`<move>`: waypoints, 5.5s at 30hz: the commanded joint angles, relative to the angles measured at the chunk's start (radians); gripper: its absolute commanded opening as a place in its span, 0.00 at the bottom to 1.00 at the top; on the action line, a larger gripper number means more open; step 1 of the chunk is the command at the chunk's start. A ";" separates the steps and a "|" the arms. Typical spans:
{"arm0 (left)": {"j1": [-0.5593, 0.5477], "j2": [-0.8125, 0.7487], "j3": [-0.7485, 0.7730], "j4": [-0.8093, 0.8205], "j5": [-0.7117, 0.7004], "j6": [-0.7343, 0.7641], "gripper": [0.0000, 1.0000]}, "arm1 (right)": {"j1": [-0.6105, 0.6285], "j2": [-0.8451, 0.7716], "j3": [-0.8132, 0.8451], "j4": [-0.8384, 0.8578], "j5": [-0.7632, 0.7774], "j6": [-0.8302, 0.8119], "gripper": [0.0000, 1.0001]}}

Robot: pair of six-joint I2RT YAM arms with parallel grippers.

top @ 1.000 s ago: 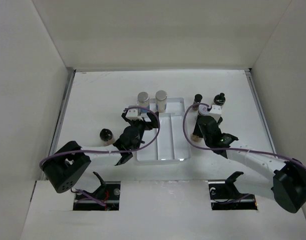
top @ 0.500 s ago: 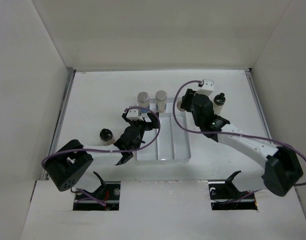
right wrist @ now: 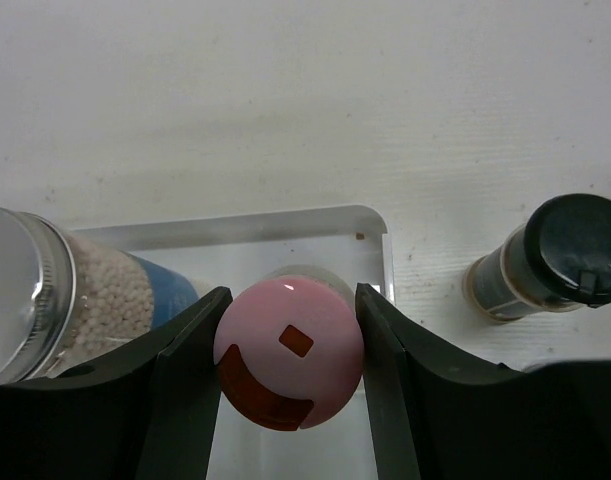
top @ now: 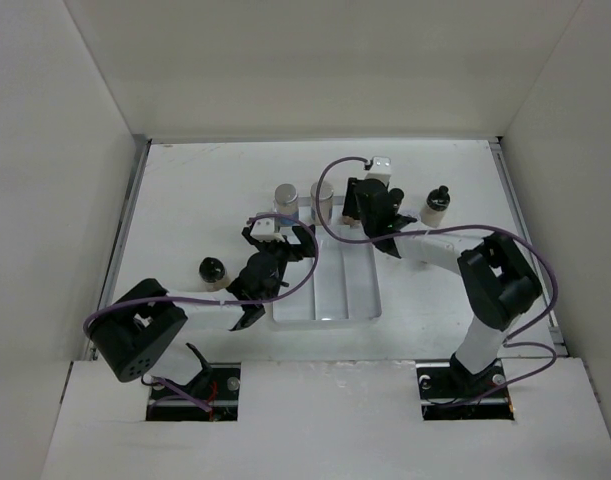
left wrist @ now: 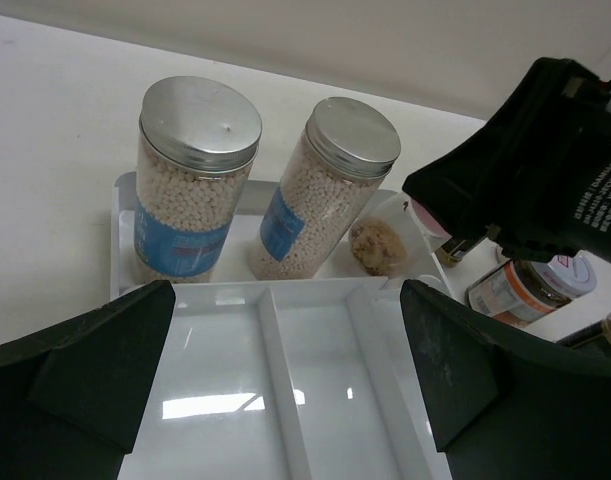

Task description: Organize the condiment bottles

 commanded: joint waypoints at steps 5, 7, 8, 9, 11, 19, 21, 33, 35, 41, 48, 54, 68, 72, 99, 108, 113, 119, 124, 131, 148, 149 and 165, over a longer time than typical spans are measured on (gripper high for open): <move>0.014 0.016 0.001 0.075 0.011 -0.013 1.00 | 0.004 0.021 0.053 0.063 -0.003 -0.008 0.71; 0.009 0.006 -0.003 0.075 0.011 -0.013 1.00 | 0.004 -0.026 0.032 0.061 -0.003 -0.003 0.79; 0.008 0.004 -0.003 0.075 0.011 -0.013 1.00 | 0.004 -0.056 0.018 0.061 -0.003 -0.001 0.82; 0.012 0.007 -0.003 0.075 0.009 -0.013 1.00 | 0.004 -0.091 0.004 0.058 -0.003 0.000 0.83; 0.015 0.015 0.000 0.075 0.011 -0.014 1.00 | 0.004 -0.169 -0.032 0.044 -0.001 0.003 0.86; 0.005 0.012 -0.002 0.077 0.011 -0.018 1.00 | -0.125 -0.409 -0.230 -0.029 0.091 0.061 0.86; 0.000 0.006 -0.003 0.077 0.011 -0.018 1.00 | -0.163 -0.389 -0.234 -0.083 0.106 0.069 0.87; 0.005 0.017 0.000 0.077 0.011 -0.019 1.00 | -0.208 -0.263 -0.183 -0.210 0.059 0.074 0.89; 0.000 0.009 -0.003 0.077 0.011 -0.019 1.00 | -0.208 -0.245 -0.175 -0.207 0.039 0.078 0.86; 0.000 0.006 -0.006 0.077 0.006 -0.019 1.00 | -0.212 -0.183 -0.142 -0.211 0.022 0.088 0.75; 0.003 0.009 -0.005 0.077 0.009 -0.019 1.00 | -0.208 -0.237 -0.143 -0.197 0.060 0.106 0.49; 0.012 0.015 -0.005 0.077 0.002 -0.019 1.00 | -0.151 -0.404 -0.178 -0.180 0.149 0.066 0.46; 0.034 -0.075 -0.089 0.193 -0.029 -0.019 1.00 | 0.193 -0.355 -0.114 0.006 -0.024 0.123 0.45; 0.037 -0.105 -0.123 0.247 -0.063 -0.016 1.00 | 0.203 -0.277 -0.085 0.030 -0.059 0.157 0.44; 0.034 -0.086 -0.120 0.246 -0.046 -0.016 1.00 | 0.049 -0.517 -0.305 -0.041 0.147 0.130 0.86; 0.032 -0.063 -0.111 0.246 -0.037 -0.021 1.00 | -0.112 -0.657 -0.448 -0.325 0.347 0.244 0.89; 0.023 -0.076 -0.112 0.244 -0.037 -0.018 1.00 | -0.168 -0.600 -0.447 -0.319 0.310 0.250 0.89; 0.017 -0.076 -0.114 0.244 -0.037 -0.018 1.00 | -0.221 -0.544 -0.436 -0.231 0.228 0.236 0.78; 0.017 -0.074 -0.115 0.244 -0.037 -0.019 1.00 | -0.257 -0.472 -0.418 -0.181 0.189 0.230 0.62; 0.018 -0.075 -0.115 0.244 -0.037 -0.019 1.00 | -0.243 -0.485 -0.414 -0.137 0.221 0.189 0.40; 0.043 -0.077 -0.117 0.235 -0.055 -0.019 1.00 | 0.367 -0.437 -0.267 -0.031 0.174 0.157 0.38; 0.046 -0.074 -0.117 0.235 -0.058 -0.019 1.00 | 0.375 -0.403 -0.254 -0.019 0.166 0.157 0.38; 0.041 -0.077 -0.125 0.243 -0.055 -0.021 1.00 | 0.427 -0.129 -0.198 0.044 0.200 0.072 0.54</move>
